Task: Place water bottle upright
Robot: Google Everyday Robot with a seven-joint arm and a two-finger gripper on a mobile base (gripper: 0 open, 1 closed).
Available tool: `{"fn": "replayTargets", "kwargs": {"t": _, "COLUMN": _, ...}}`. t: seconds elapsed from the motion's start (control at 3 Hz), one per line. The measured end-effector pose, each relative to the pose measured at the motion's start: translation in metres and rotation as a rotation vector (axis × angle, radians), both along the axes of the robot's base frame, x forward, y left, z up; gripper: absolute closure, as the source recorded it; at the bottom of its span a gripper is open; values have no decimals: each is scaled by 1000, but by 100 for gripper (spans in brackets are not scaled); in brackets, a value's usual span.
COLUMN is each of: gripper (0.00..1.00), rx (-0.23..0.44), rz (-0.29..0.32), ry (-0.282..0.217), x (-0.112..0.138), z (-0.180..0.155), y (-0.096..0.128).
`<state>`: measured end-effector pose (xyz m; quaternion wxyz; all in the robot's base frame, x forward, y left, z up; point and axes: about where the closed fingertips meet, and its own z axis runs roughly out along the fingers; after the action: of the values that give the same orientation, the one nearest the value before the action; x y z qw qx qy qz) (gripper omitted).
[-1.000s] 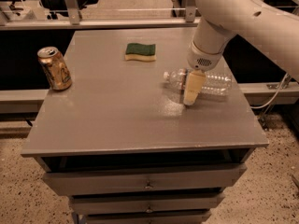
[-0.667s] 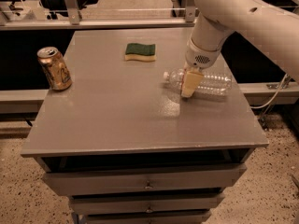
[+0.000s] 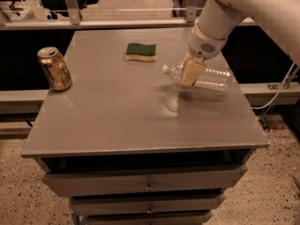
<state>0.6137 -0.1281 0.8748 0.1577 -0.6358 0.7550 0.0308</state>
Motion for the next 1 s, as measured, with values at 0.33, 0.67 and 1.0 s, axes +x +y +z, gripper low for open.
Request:
{"fn": "replayTargets", "kwargs": {"t": 0.33, "gripper": 100, "rx": 235, "rz": 36, "ry": -75, "x": 10, "z": 35, "y": -5}}
{"fn": "replayTargets", "kwargs": {"t": 0.67, "gripper": 100, "rx": 476, "rz": 54, "ry": -117, "x": 11, "z": 61, "y": -11}}
{"fn": "replayTargets", "kwargs": {"t": 1.0, "gripper": 100, "rx": 728, "rz": 80, "ry": -148, "x": 8, "z": 82, "y": -11}}
